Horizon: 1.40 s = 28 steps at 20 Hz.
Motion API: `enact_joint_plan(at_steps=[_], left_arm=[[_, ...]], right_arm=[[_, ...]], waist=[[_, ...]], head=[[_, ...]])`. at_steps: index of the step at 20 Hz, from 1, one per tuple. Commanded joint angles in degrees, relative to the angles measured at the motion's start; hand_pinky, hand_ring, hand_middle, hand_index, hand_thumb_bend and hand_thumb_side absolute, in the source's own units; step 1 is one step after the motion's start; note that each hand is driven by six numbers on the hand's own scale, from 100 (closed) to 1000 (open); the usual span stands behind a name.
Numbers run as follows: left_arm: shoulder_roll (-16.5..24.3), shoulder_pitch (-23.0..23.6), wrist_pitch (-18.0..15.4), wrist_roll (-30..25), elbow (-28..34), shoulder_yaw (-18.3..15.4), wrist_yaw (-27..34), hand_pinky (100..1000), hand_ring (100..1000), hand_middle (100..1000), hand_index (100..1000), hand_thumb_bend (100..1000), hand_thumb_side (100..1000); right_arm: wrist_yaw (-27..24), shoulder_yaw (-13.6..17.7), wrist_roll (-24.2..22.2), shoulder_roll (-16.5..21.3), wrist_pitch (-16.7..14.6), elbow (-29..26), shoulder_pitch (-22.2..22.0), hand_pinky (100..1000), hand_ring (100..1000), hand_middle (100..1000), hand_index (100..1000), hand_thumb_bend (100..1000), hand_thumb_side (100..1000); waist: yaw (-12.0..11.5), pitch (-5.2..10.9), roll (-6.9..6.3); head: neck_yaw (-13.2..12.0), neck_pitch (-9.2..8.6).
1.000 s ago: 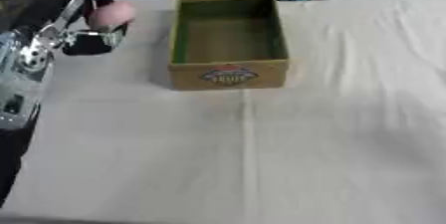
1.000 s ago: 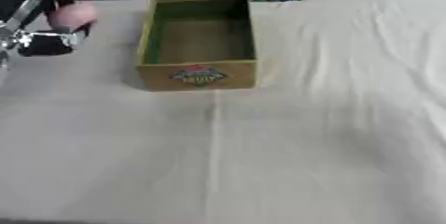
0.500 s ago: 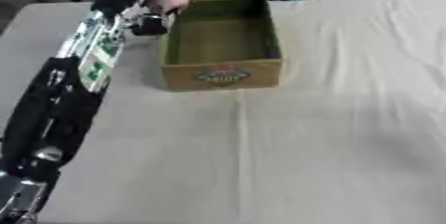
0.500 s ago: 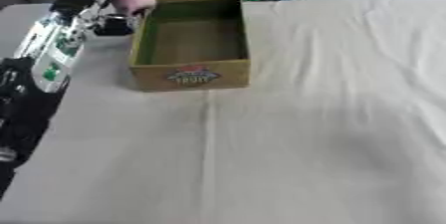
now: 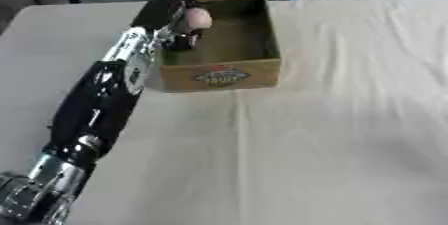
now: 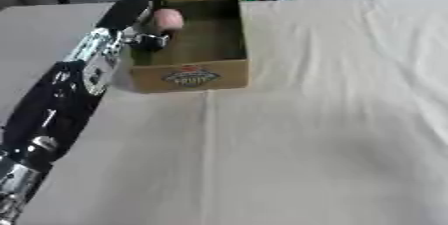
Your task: Pick up objects on the table and place them in the box.
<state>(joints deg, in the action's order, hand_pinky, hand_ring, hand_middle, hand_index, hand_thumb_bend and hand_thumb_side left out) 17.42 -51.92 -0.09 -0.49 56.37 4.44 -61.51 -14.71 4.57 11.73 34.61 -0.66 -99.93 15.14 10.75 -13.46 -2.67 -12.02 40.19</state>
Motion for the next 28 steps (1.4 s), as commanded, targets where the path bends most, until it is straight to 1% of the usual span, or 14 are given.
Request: enact_joint_plan(at_steps=[1, 3, 7, 10, 12, 13, 14, 15, 16, 18, 20, 22, 24, 28], left_arm=[[0.32, -1.39, -0.21, 2.64, 0.73, -0.32, 0.12, 753, 768, 824, 877, 1000, 465], [0.35, -1.23, 0.16, 5.36, 1.53, -0.56, 0.97, 761, 778, 839, 884, 1000, 481], [0.82, -0.49, 0.49, 12.02, 4.55, -0.8, 5.91, 735, 760, 826, 868, 1000, 577], [1.99, 1.15, 0.49, 14.43, 9.21, -0.46, 13.04, 718, 746, 809, 855, 1000, 579], [3.42, 2.87, 0.7, 14.2, 13.98, -0.4, 19.0, 690, 724, 789, 838, 993, 561], [4.36, 3.94, 0.62, 13.75, 16.92, -0.42, 22.46, 681, 715, 782, 824, 910, 556], [5.42, 5.17, 0.36, 13.16, 20.02, -0.51, 26.12, 676, 710, 778, 820, 883, 544], [6.48, 6.47, 0.14, 12.81, 23.06, -0.81, 29.55, 651, 682, 754, 802, 827, 527], [7.48, 8.01, -0.03, 12.75, 26.2, -1.28, 33.17, 635, 664, 739, 791, 793, 526], [9.2, 11.61, -0.11, 12.94, 32.37, -2.36, 41.11, 617, 638, 713, 777, 772, 519], [10.76, 15.52, 0.23, 13.29, 37.68, -3.59, 47.19, 601, 610, 685, 759, 708, 505], [11.66, 19.39, 1.1, 13.82, 41.75, -4.9, 50.95, 597, 599, 671, 754, 686, 496], [11.88, 22.87, 1.8, 13.99, 44.43, -5.94, 53.13, 591, 589, 659, 750, 664, 488], [10.8, 28.2, 2.77, 14.46, 46.61, -7.86, 56.08, 578, 574, 641, 740, 632, 471]], right_arm=[[-0.3, 0.44, -0.21, 1.17, -0.12, -0.45, 0.78, 640, 709, 711, 841, 100, 270], [-0.32, 0.47, -0.18, 1.16, -0.13, -0.43, 0.76, 640, 709, 711, 841, 100, 271], [-0.31, 0.56, -0.14, 1.14, -0.17, -0.42, 0.78, 640, 710, 711, 840, 100, 270], [-0.29, 0.63, -0.11, 1.13, -0.18, -0.41, 0.79, 641, 710, 711, 840, 100, 270], [-0.25, 0.73, -0.02, 1.18, -0.2, -0.38, 0.71, 641, 710, 710, 841, 100, 270], [-0.23, 0.79, 0.03, 1.21, -0.22, -0.38, 0.68, 641, 710, 710, 841, 100, 270], [-0.21, 0.85, 0.08, 1.24, -0.24, -0.38, 0.67, 641, 710, 710, 841, 100, 270], [-0.19, 0.93, 0.15, 1.27, -0.26, -0.38, 0.63, 641, 710, 710, 841, 100, 270], [-0.17, 1.02, 0.24, 1.32, -0.28, -0.37, 0.55, 641, 710, 710, 840, 100, 269], [-0.13, 1.18, 0.39, 1.35, -0.3, -0.35, 0.42, 641, 710, 710, 840, 100, 269], [-0.09, 1.3, 0.5, 1.39, -0.34, -0.37, 0.39, 641, 710, 710, 841, 100, 268], [-0.06, 1.45, 0.63, 1.44, -0.39, -0.4, 0.36, 641, 710, 710, 841, 100, 269], [-0.04, 1.56, 0.75, 1.47, -0.42, -0.41, 0.31, 641, 710, 710, 841, 100, 268], [0.0, 1.77, 0.94, 1.46, -0.48, -0.4, 0.19, 641, 710, 710, 841, 100, 268]], waist=[[0.14, 1.16, 0.32], [0.14, 1.15, 0.31], [0.02, 1.08, 0.26], [-0.13, 0.99, 0.23], [-0.32, 0.95, 0.21], [-0.42, 0.93, 0.18], [-0.53, 0.91, 0.15], [-0.7, 0.89, 0.12], [-0.91, 0.86, 0.09], [-1.36, 0.78, 0.05], [-1.84, 0.67, 0.06], [-2.26, 0.58, 0.04], [-2.58, 0.47, 0.01], [-3.1, 0.35, -0.03]], head=[[-0.29, -0.31], [-0.28, -0.38], [-0.3, -0.62], [-0.23, -0.88], [0.01, -0.84], [0.11, -0.88], [0.22, -0.95], [0.39, -1.01], [0.55, -1.04], [0.83, -1.1], [1.12, -1.22], [1.44, -1.33], [1.62, -1.42], [2.06, -1.29]])
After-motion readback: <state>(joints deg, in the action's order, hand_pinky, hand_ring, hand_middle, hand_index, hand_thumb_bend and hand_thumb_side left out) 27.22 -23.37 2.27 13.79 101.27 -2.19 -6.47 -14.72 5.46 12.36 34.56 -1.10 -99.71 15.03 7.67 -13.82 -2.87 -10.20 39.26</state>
